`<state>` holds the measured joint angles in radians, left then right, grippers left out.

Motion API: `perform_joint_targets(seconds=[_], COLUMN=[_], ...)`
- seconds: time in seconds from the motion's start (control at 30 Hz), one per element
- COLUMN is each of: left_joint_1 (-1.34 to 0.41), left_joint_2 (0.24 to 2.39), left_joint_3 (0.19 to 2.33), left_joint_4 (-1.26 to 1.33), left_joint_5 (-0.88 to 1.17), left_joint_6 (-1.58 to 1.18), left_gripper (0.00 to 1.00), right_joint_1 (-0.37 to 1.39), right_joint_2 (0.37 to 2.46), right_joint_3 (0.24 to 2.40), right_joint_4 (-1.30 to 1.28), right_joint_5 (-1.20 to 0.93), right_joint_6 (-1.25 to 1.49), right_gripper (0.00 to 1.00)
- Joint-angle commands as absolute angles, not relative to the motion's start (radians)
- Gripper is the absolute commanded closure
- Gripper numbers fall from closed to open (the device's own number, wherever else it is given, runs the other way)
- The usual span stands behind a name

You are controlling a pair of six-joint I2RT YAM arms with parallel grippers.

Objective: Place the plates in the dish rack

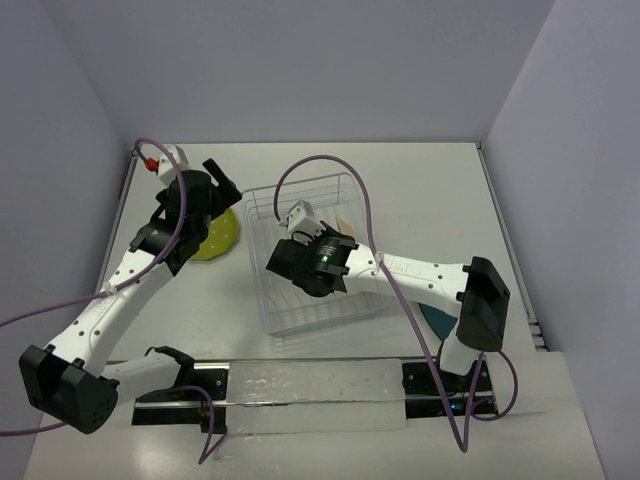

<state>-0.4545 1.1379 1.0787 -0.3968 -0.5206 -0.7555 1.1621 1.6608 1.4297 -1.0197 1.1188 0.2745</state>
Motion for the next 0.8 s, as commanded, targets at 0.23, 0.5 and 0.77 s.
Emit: perform_joint_targets(seconds=[0.23, 0.5, 0.77], left_joint_1=[-0.446, -0.446, -0.446], left_joint_2=[1.095, 1.117, 1.131], left_joint_3=[1.080, 1.113, 1.124], left_joint_4=[-0.466, -0.499, -0.510], left_joint_5=[-0.557, -0.560, -0.569], left_joint_6=[-0.795, -0.795, -0.796], left_gripper=[0.01, 0.01, 0.01], right_joint_1=[1.175, 1.169, 1.169], right_joint_2=[1.507, 1.427, 1.383], right_joint_3=[1.297, 1.217, 1.168], right_joint_4=[-0.817, -0.700, -0.598], right_joint_5=[0.922, 0.800, 0.676], right_joint_6=[0.303, 0.251, 0.217], right_gripper=[0.65, 0.41, 0.38])
